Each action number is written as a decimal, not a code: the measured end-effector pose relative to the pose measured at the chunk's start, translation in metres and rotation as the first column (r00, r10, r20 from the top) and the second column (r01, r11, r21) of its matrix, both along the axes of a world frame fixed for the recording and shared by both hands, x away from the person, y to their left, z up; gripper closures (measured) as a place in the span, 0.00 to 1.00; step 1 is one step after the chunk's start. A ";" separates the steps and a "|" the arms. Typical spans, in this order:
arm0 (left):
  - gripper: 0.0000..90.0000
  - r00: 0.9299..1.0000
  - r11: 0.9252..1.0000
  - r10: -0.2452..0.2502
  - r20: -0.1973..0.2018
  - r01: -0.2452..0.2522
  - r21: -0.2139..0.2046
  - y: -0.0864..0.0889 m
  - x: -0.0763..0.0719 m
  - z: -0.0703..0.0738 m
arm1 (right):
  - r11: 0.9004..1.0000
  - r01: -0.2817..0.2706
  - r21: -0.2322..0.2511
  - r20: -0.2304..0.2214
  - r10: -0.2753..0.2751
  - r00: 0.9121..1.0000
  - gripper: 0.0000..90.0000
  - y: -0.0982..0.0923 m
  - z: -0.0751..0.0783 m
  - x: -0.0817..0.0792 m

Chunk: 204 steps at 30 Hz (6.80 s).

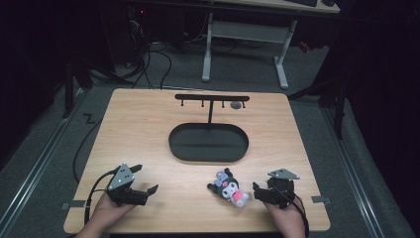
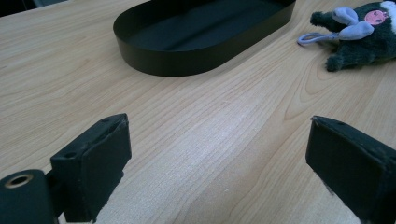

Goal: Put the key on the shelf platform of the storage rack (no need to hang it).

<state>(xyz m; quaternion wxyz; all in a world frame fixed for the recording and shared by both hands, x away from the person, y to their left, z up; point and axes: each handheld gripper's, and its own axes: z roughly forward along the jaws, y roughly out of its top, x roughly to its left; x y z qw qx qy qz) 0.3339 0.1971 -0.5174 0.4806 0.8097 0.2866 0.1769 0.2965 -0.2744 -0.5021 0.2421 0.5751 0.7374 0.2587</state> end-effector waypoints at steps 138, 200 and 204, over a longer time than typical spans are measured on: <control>0.09 1.000 1.000 -0.015 -0.018 0.016 0.019 -0.004 0.001 -0.003 | 0.914 -0.389 -0.114 -0.435 0.306 0.847 0.33 0.088 0.020 0.006; 0.09 1.000 1.000 -0.012 -0.014 0.012 0.019 -0.003 0.001 -0.002 | 0.960 -0.276 -0.055 -0.318 0.245 0.916 0.52 0.068 0.074 0.029; 0.09 1.000 1.000 -0.013 -0.014 0.013 0.019 -0.003 0.001 -0.002 | 0.962 -0.266 -0.060 -0.311 0.235 0.921 0.52 0.067 0.078 0.033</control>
